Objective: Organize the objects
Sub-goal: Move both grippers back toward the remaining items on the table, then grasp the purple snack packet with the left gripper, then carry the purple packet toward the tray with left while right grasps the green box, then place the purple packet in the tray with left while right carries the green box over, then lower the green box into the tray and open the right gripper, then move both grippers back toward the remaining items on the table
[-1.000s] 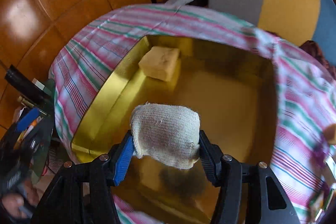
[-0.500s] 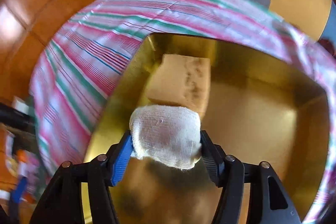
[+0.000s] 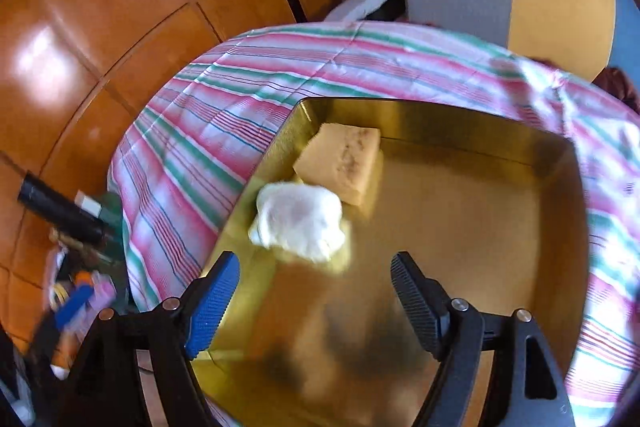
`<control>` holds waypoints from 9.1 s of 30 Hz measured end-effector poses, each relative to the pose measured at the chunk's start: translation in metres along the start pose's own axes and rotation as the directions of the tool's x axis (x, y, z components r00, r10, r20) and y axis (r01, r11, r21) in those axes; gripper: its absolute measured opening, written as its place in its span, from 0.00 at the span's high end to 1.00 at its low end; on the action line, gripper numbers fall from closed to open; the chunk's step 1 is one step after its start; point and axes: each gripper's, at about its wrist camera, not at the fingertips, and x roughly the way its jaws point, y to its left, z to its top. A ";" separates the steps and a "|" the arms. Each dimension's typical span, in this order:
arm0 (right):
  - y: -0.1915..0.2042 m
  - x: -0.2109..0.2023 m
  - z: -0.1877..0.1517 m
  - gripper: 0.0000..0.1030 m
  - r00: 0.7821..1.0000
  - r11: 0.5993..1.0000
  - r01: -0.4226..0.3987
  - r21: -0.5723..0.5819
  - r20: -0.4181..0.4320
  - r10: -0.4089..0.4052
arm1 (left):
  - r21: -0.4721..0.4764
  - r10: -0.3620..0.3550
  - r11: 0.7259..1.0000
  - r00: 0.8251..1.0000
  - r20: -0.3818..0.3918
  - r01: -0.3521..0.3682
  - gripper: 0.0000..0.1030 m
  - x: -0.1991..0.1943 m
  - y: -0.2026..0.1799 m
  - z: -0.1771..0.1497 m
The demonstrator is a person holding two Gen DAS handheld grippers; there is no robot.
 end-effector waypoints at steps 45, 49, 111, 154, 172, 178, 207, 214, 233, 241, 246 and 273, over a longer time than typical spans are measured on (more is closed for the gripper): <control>-0.321 -0.276 -0.249 0.21 0.770 0.540 0.192 0.819 0.216 -0.601 | 0.494 -0.338 0.792 0.931 -0.136 0.360 0.17 -0.011 -0.261 -0.011; -0.325 -0.279 -0.255 0.21 0.771 0.528 0.132 0.839 0.248 -0.587 | 0.527 -0.369 0.738 0.906 -0.205 0.420 0.17 -0.003 -0.305 -0.019; -0.331 -0.239 -0.218 0.28 0.917 0.691 0.102 0.715 0.202 -0.345 | 0.596 -0.409 0.520 0.790 -0.456 0.613 0.66 0.050 -0.413 -0.039; -0.262 -0.108 -0.132 0.71 0.937 0.892 0.347 0.289 -0.067 -0.343 | 0.203 -0.170 0.948 0.928 -0.332 0.246 0.66 0.063 -0.090 0.000; -0.251 -0.114 -0.128 0.71 0.945 0.912 0.318 0.260 -0.009 -0.327 | 0.357 0.034 0.927 0.920 -0.392 0.118 0.64 0.134 -0.113 0.005; -0.251 -0.113 -0.129 0.71 0.945 0.912 0.319 0.258 -0.011 -0.327 | 0.377 0.046 0.921 0.930 -0.364 0.101 0.59 0.134 -0.117 0.008; -0.011 -0.055 -0.044 0.71 1.000 0.975 -0.005 -0.220 0.003 0.006 | 0.068 -0.106 0.991 0.989 -0.104 0.113 0.41 0.022 -0.002 0.019; 0.052 0.016 -0.042 0.71 0.991 0.937 -0.063 -0.342 -0.132 0.019 | 0.023 -0.113 0.993 0.986 -0.120 0.116 0.41 0.026 0.016 0.012; 0.051 0.014 -0.051 0.56 0.981 0.948 -0.170 -0.267 -0.141 0.137 | 0.033 -0.097 0.994 0.992 -0.084 0.100 0.36 0.017 0.017 0.007; -0.003 -0.037 -0.063 0.55 1.000 0.989 -0.024 -0.147 -0.019 0.021 | 0.129 -0.115 0.984 0.992 -0.055 0.121 0.33 0.002 -0.019 0.008; -0.050 -0.073 -0.080 0.54 0.998 0.998 0.051 -0.045 0.037 -0.050 | 0.194 -0.145 0.969 0.988 -0.056 0.153 0.31 -0.003 -0.049 0.006; -0.327 -0.249 -0.185 0.43 0.801 0.661 0.308 0.684 0.188 -0.568 | 0.548 -0.346 0.733 0.915 -0.208 0.402 0.28 0.002 -0.282 0.004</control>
